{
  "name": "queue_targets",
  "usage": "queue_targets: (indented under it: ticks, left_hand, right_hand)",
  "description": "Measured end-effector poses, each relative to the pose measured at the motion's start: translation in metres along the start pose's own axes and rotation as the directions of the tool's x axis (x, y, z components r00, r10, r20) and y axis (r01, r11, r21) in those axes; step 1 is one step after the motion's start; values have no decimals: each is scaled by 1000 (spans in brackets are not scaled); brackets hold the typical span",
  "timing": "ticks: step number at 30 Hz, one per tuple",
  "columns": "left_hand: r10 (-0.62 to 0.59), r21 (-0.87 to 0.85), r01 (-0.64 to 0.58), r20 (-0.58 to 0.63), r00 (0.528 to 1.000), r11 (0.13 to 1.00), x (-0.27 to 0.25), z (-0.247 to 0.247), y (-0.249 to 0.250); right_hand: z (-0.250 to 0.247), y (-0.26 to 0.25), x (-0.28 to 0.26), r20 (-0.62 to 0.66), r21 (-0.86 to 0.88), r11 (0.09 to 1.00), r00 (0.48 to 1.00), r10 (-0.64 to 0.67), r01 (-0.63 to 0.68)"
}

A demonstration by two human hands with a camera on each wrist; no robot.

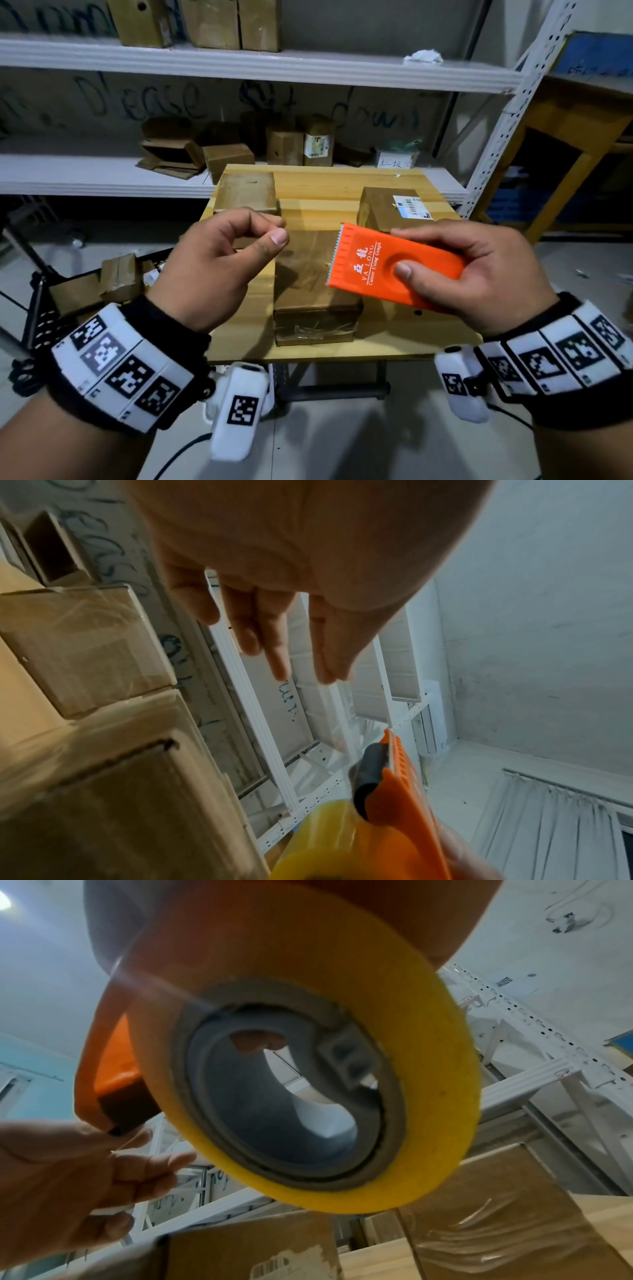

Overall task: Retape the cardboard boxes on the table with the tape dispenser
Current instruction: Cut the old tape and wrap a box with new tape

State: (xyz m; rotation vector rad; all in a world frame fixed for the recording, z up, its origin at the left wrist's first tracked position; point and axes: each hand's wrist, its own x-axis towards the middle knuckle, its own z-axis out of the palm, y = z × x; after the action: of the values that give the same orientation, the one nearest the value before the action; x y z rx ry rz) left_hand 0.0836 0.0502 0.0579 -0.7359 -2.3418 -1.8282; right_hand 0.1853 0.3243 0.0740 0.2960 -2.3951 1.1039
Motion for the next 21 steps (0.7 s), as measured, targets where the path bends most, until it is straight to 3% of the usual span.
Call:
queue_targets:
  ticks: [8,15,21]
  left_hand:
    - [0,-158,-7,-40,999,987,-6,12,11]
    - [124,185,-93,-161,979,978,-8,9,11]
    - [95,218,-55,-179,979,974,-4,2,2]
  right_hand:
    - [1,-8,0,-18,-4,1000,1000,-23,23]
    - [-1,-5,3,24,-89,996,1000,-13,15]
    - [-14,6,4,23,-144,989,999,47,-44]
